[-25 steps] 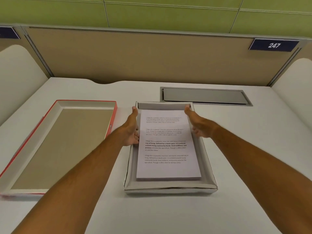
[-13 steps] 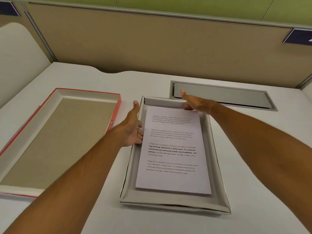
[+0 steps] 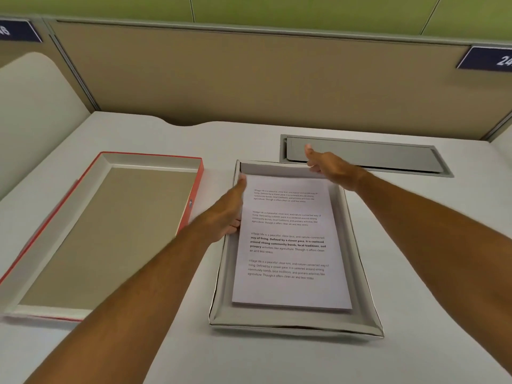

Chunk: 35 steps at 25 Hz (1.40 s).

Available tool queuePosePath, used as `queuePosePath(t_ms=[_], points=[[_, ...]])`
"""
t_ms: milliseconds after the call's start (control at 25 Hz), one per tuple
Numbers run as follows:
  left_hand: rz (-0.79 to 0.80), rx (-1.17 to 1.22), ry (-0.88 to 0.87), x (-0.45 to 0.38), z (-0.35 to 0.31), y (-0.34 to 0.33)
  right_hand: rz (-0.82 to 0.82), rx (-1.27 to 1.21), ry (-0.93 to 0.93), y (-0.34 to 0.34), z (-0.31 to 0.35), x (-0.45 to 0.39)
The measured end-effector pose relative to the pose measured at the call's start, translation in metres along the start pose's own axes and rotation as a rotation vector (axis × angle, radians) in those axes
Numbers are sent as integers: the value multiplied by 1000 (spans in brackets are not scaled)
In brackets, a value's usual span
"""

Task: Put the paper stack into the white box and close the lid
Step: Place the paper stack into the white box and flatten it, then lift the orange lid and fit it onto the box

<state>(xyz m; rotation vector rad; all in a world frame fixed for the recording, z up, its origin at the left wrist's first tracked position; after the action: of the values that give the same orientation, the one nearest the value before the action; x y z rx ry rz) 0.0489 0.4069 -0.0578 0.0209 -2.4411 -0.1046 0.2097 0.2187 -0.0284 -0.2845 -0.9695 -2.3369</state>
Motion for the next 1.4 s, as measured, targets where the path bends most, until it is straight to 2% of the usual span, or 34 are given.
queuePosePath(t_ms=[120, 240, 360, 520, 880, 1080, 1400], points=[[-279, -315, -156, 16, -13, 13, -147, 240, 65, -14, 6, 28], [-515, -647, -294, 42, -22, 17, -223, 335, 150, -42, 18, 61], [-620, -958, -371, 61, -23, 16, -286, 495, 184, -66, 28, 84], [-706, -1152, -396, 82, -17, 23, -363, 596, 233, -93, 47, 112], [-787, -1244, -205, 136, 28, 48, -376, 677, 316, -130, 70, 161], [-752, -1245, -108, 141, 45, 63, -362, 692, 309, -144, 77, 172], [-667, -892, -155, 98, 37, 111, -345, 707, 181, -168, 78, 141]])
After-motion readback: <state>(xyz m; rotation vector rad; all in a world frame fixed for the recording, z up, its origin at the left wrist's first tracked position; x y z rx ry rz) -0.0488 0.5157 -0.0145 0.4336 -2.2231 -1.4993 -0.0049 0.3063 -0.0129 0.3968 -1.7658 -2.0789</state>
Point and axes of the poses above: each hand's wrist, its own x-axis away from the middle knuckle, its own y-axis out of the back of the hand, z = x × y, the point moved 8 cm from there along -x, towards the middle knuckle, and after that the axes turned 4 degrees about z, right-handed, at the moved point
